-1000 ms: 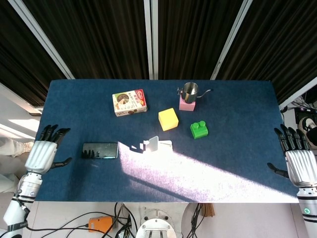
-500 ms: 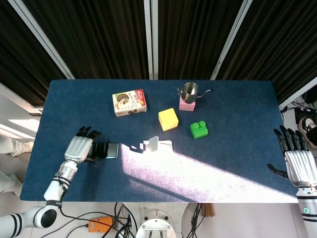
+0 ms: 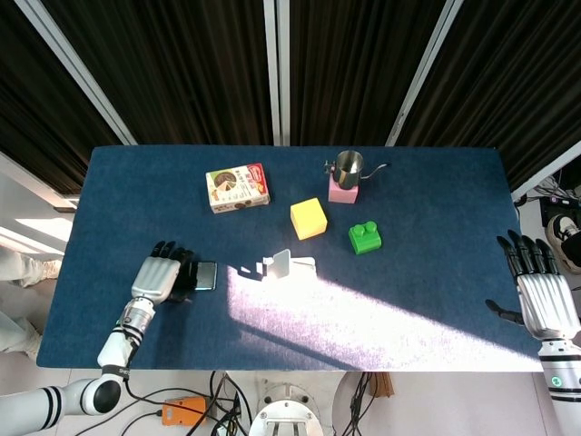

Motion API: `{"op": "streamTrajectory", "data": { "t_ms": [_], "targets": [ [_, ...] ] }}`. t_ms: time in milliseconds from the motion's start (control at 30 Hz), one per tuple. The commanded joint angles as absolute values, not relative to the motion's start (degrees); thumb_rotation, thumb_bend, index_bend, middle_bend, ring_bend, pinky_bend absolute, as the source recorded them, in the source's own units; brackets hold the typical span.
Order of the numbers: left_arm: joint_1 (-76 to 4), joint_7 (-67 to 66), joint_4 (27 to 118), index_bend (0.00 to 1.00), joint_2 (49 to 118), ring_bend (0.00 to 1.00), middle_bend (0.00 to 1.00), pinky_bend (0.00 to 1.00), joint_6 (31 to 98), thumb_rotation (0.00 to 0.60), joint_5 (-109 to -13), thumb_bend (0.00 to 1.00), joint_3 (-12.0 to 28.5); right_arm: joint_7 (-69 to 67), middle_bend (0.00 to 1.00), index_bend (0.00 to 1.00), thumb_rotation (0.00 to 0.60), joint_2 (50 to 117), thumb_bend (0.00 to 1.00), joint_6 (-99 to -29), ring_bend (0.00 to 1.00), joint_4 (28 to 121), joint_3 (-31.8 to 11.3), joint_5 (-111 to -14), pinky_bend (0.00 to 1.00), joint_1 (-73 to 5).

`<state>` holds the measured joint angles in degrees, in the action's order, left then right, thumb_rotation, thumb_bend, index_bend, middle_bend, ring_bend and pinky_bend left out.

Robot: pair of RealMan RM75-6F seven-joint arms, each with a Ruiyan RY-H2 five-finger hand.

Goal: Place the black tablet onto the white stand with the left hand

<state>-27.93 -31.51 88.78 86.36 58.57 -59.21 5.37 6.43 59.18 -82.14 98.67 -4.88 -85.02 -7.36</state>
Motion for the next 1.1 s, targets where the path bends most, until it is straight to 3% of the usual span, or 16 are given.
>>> {"op": "streamTrajectory", "data": {
  "t_ms": [33, 633, 933, 1100],
  "targets": [
    [-28.2, -31.9, 88.3, 0.21, 86.9, 0.01, 0.15, 0.00, 58.8, 0.600, -58.9, 0.13, 5.0, 6.4, 0.00, 0.00, 0.600, 59.2, 0.24, -82.0, 0.00, 98.6, -4.9, -84.9, 0.00, -7.4],
    [-30.1, -32.0, 88.1, 0.22, 86.8, 0.01, 0.15, 0.00, 57.6, 0.600, -56.1, 0.13, 4.5, 5.6, 0.00, 0.00, 0.600, 59.5, 0.24, -81.6, 0.00, 98.1, -4.8, -84.3, 0.00, -7.5],
    [-31.2, -27.4, 88.7, 0.36, 85.3, 0.02, 0.19, 0.00, 54.4, 0.600, -54.9, 0.13, 5.2, 5.3, 0.00, 0.00, 0.600, 59.8, 0.24, -81.3, 0.00, 97.7, -4.8, -84.0, 0.00, -7.6],
    [-30.9, -23.2, 88.0, 0.45, 84.9, 0.11, 0.29, 0.00, 54.8, 0.600, -57.3, 0.13, 5.5, 5.1, 0.00, 0.00, 0.600, 60.0, 0.24, -81.5, 0.00, 97.5, -4.8, -83.9, 0.00, -7.5]
  ]
}}
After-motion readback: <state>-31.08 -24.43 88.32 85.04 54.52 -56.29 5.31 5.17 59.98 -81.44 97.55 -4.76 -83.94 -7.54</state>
